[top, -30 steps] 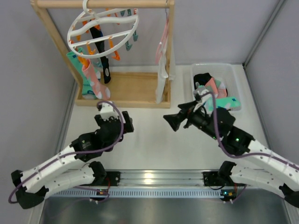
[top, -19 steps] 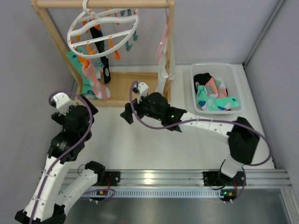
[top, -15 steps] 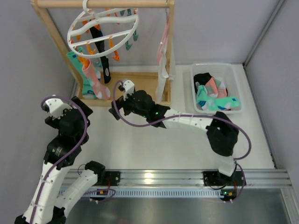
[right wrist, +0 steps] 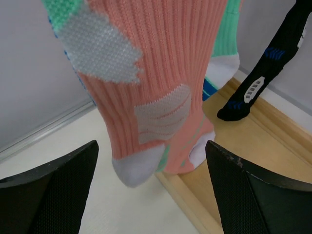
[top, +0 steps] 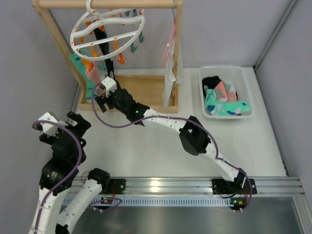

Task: Remove the socks clipped to the hanger

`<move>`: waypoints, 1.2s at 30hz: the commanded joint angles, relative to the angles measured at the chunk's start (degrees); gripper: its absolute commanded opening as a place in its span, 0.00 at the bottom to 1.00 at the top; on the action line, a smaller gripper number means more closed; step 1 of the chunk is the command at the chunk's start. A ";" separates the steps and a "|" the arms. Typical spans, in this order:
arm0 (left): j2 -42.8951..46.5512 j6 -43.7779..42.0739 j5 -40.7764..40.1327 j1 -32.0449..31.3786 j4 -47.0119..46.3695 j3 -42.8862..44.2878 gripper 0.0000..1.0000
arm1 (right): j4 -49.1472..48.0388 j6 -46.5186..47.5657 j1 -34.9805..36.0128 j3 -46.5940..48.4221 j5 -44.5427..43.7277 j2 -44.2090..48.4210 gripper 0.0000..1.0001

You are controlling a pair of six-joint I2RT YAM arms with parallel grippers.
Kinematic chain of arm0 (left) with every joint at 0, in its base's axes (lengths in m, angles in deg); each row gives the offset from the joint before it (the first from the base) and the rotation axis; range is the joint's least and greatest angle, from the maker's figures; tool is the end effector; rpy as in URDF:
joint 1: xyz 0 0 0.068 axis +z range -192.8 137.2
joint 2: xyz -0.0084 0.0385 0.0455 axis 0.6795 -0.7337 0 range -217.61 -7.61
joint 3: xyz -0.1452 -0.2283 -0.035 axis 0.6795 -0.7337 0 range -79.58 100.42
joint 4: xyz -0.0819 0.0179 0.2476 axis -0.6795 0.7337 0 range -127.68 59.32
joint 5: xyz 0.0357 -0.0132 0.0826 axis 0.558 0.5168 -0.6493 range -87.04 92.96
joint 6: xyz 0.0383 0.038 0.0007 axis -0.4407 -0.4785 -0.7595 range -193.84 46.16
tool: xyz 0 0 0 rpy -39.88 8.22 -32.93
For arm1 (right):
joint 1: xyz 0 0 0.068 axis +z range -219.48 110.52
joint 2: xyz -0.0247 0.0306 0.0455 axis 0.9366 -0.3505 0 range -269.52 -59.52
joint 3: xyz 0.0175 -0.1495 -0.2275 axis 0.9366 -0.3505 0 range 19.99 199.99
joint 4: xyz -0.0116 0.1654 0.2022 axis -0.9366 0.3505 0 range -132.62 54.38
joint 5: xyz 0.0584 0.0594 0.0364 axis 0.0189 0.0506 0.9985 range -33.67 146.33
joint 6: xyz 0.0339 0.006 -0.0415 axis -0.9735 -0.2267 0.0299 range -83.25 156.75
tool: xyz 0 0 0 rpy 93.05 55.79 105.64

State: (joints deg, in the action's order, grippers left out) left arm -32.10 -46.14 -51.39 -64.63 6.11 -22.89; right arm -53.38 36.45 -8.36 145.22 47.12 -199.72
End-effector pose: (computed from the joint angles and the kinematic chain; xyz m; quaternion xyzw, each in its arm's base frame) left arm 0.0552 0.0090 0.3852 -0.3236 0.6736 0.0858 0.6589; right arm 0.2870 0.5085 0.2690 -0.3226 0.6575 0.2959 0.6133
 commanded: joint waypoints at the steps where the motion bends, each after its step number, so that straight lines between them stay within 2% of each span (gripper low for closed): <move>1: 0.06 -1.07 2.92 0.12 -0.28 -1.40 0.99 | -0.12 2.93 0.58 8.71 -2.82 -4.19 0.85; 3: -0.03 -1.42 4.59 0.20 -0.37 -1.75 0.98 | -1.27 2.93 0.14 10.73 -3.09 -6.31 0.82; 4: -0.03 -1.42 4.78 0.20 -0.29 -1.75 0.99 | -2.06 3.19 -0.04 11.00 -3.09 -6.83 0.74; 6: -0.03 -1.69 5.56 0.20 -0.29 -2.02 0.99 | -4.17 3.55 -0.13 10.91 -3.27 -7.37 0.66; 7: 0.06 -1.69 5.83 0.20 -0.37 -2.10 0.98 | -4.70 3.46 -0.13 10.74 -3.18 -7.28 0.52; 9: 0.23 -1.69 6.36 0.20 -0.37 -2.54 0.99 | -7.68 3.37 -0.13 7.95 -2.13 -6.14 0.42; 12: 0.06 -1.51 7.06 0.20 -0.63 -2.37 0.99 | -13.11 2.67 0.05 0.94 -1.60 -2.54 0.16; 13: -0.03 -1.34 7.85 0.20 -0.46 -1.93 0.98 | -14.71 2.06 -0.04 -1.19 -1.60 -1.31 0.05; 14: -0.03 -0.90 8.46 0.20 -0.55 -1.50 0.99 | -15.85 1.70 0.05 -5.57 -1.77 1.31 0.00; 17: -0.73 -1.33 12.23 0.20 -0.55 1.31 0.99 | -21.83 0.65 0.14 -13.32 -1.86 8.08 0.00; 22: -3.01 -2.91 18.91 0.12 -0.55 8.51 0.99 | -31.41 -2.87 0.22 -32.92 -3.70 21.77 0.00; 26: -8.10 -4.15 25.51 0.12 -0.46 14.75 0.99 | -31.43 -2.43 0.05 -42.50 -4.32 29.26 0.00; 30: -15.91 -3.80 30.95 0.20 -0.29 22.75 0.99 | -29.40 -2.43 -0.30 -47.87 -4.50 34.72 0.00; 36: -25.76 -2.92 30.27 0.20 -0.28 36.01 0.99 | -26.08 -3.13 -0.74 -55.61 -2.39 42.55 0.00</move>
State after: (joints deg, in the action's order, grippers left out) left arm -54.35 -48.72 -22.25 -64.63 6.90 7.34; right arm -78.63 34.53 -8.75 91.87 43.40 -161.18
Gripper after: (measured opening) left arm 0.985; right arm 0.017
